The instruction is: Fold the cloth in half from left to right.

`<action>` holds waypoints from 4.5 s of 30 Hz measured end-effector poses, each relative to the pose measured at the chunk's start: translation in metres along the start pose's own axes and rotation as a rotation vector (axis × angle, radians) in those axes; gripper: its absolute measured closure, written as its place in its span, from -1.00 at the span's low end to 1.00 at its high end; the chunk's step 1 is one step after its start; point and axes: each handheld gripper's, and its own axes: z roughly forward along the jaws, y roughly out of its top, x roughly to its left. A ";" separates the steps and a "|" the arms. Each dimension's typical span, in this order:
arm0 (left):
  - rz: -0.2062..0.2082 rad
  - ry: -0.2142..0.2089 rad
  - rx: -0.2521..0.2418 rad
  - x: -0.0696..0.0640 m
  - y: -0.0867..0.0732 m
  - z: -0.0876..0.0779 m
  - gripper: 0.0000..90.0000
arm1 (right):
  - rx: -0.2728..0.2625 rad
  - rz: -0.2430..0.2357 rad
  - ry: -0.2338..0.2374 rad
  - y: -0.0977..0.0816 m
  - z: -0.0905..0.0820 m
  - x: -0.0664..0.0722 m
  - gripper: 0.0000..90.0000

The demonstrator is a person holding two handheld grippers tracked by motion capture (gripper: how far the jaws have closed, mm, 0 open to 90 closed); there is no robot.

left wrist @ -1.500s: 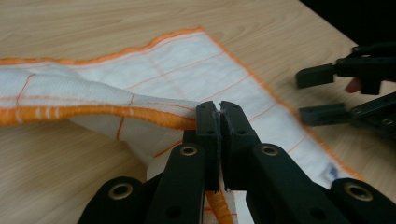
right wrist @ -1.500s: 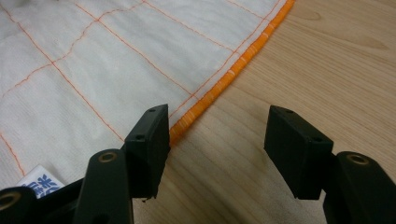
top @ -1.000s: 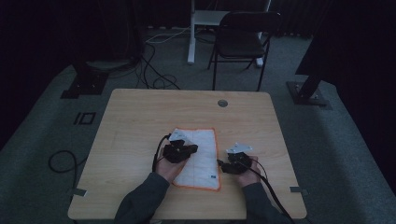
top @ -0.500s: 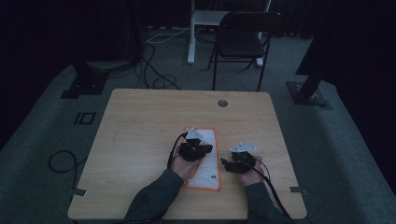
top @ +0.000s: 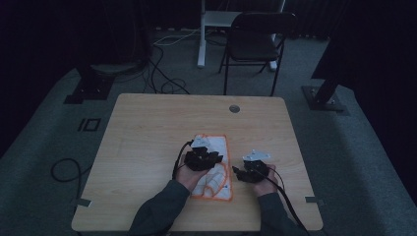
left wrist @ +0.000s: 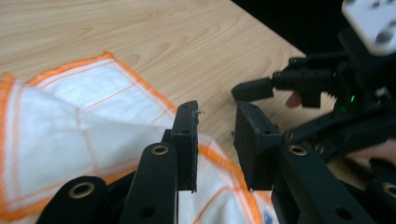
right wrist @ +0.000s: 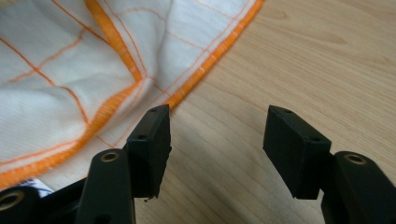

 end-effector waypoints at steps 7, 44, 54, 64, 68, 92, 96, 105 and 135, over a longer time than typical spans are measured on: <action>0.018 0.029 0.024 0.000 -0.019 -0.019 0.58 | -0.024 -0.009 0.024 0.004 -0.001 0.005 -0.04; -0.039 0.098 0.097 0.018 -0.077 -0.032 0.59 | -0.030 -0.154 -0.008 0.060 0.042 0.009 0.11; -0.043 0.101 0.093 0.020 -0.078 -0.032 0.59 | -0.012 -0.103 -0.047 0.061 0.049 -0.007 0.17; -0.021 0.093 0.066 0.010 -0.073 -0.042 0.59 | -0.021 -0.117 -0.030 0.058 0.036 -0.005 0.15; -0.002 0.064 0.045 -0.001 -0.068 -0.049 0.59 | -0.033 -0.120 -0.022 0.055 0.027 -0.002 0.13; 0.158 0.040 0.138 -0.036 -0.068 -0.029 0.81 | -0.041 -0.096 0.003 0.037 0.013 0.001 0.11; 0.082 0.011 0.099 -0.026 -0.065 -0.036 0.92 | -0.044 -0.093 0.003 0.037 0.013 0.000 0.11; 0.064 -0.053 0.083 -0.036 -0.060 -0.034 0.92 | -0.042 -0.085 0.005 0.036 0.014 -0.001 0.11; 0.158 -0.038 0.196 -0.048 -0.069 -0.009 0.80 | -0.032 -0.091 0.028 0.021 0.003 0.009 0.08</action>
